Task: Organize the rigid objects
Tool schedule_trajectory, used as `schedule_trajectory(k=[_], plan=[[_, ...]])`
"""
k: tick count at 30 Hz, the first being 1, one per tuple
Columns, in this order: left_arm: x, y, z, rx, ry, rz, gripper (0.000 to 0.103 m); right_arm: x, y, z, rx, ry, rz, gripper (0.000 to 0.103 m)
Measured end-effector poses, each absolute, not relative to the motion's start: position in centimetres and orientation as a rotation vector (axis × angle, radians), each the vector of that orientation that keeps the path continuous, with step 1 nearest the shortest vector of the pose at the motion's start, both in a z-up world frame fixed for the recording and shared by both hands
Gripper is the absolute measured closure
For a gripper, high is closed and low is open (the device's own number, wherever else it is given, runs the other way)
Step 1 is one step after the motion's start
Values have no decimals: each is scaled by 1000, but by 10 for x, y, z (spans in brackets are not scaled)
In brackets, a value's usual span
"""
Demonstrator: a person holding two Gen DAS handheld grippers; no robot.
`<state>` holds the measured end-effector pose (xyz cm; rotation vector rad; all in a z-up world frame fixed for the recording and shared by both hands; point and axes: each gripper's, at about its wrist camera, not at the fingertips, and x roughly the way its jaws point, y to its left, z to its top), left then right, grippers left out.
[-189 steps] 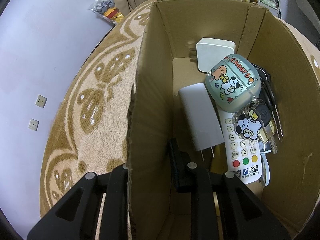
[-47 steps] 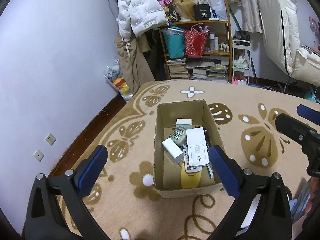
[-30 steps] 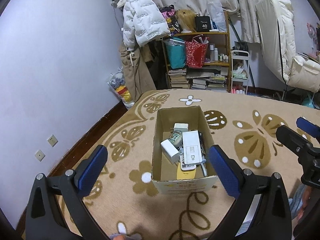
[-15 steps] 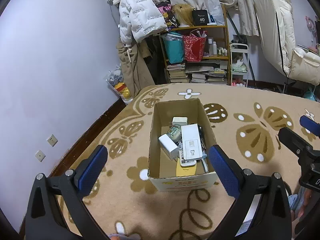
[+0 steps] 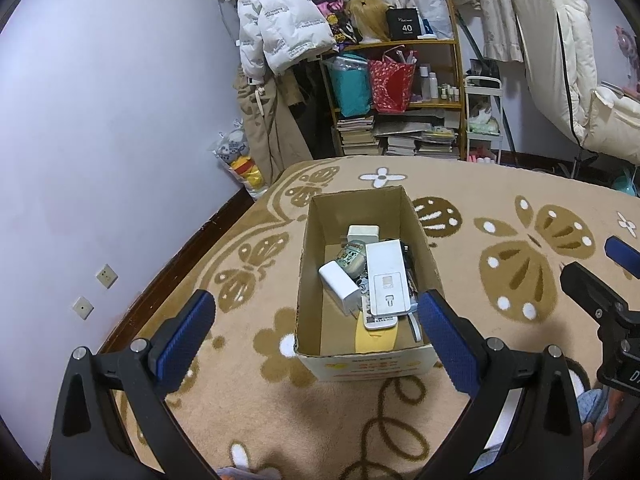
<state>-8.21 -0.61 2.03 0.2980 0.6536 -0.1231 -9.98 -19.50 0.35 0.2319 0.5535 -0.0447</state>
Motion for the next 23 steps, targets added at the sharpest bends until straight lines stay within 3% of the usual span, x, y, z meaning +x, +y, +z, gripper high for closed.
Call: schedule_trajectory(k=[23], plan=[[-83,-8,18,320,660,-111,3,-99,-198,1,232,556,-52,0]])
